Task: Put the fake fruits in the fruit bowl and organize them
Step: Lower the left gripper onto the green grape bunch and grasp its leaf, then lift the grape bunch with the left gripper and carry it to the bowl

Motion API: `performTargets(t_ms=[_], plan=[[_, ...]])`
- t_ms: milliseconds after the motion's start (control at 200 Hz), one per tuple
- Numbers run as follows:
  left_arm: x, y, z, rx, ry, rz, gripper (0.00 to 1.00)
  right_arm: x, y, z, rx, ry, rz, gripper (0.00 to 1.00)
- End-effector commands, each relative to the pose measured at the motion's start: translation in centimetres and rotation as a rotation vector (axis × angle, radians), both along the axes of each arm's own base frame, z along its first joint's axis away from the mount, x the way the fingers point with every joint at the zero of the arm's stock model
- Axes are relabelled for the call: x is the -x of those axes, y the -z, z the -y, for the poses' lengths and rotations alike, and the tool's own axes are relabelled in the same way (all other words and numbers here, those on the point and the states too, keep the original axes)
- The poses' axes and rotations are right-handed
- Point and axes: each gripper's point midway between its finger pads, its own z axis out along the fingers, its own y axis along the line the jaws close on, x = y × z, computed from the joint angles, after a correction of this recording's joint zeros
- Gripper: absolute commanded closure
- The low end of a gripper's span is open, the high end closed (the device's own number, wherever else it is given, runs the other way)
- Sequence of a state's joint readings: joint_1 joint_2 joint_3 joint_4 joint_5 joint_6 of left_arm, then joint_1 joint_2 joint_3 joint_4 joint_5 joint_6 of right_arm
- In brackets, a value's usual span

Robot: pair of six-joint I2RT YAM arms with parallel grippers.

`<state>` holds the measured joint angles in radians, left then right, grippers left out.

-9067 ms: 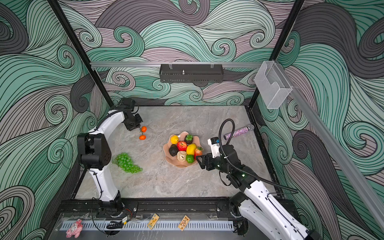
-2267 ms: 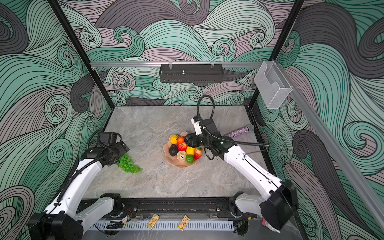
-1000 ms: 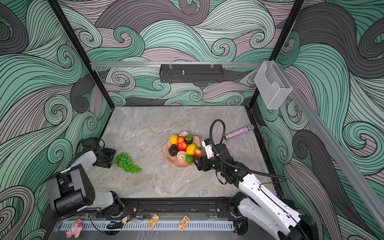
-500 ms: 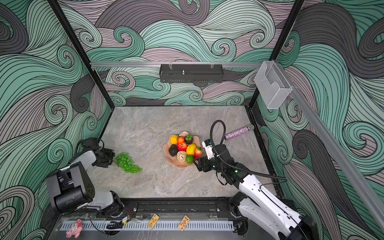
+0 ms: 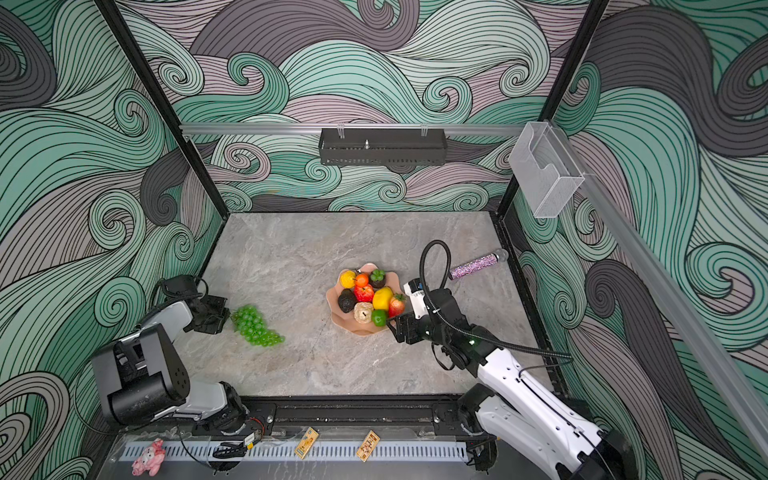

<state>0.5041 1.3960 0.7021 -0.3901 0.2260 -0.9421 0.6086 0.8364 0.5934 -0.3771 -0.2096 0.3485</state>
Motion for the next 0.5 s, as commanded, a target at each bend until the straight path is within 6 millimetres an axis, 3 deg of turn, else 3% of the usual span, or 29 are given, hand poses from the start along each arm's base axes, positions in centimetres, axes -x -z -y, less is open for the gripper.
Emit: performTargets(t_ms=[0,220,340,495], plan=[[-0.3,-1.9,0.2,-0.002,0.017,0.047,1.0,-0.2,-0.3,-0.3,-0.005,-0.01,0.01,0.22],[-2.1,-7.0,1.9,-0.046,0.107,0.244,1.0,-0.5,-1.0,-0.5,-0.01,-0.006,0.024,0.22],[-4.0,-10.5,5.1,-0.09,0.291,0.335,1.0,-0.6,-1.5,-0.6,-0.013,-0.007,0.031,0.22],[-4.2,-13.4,8.7,-0.14,0.459,0.348,1.0,-0.7,-2.0,-0.8,-0.027,-0.008,0.03,0.23]])
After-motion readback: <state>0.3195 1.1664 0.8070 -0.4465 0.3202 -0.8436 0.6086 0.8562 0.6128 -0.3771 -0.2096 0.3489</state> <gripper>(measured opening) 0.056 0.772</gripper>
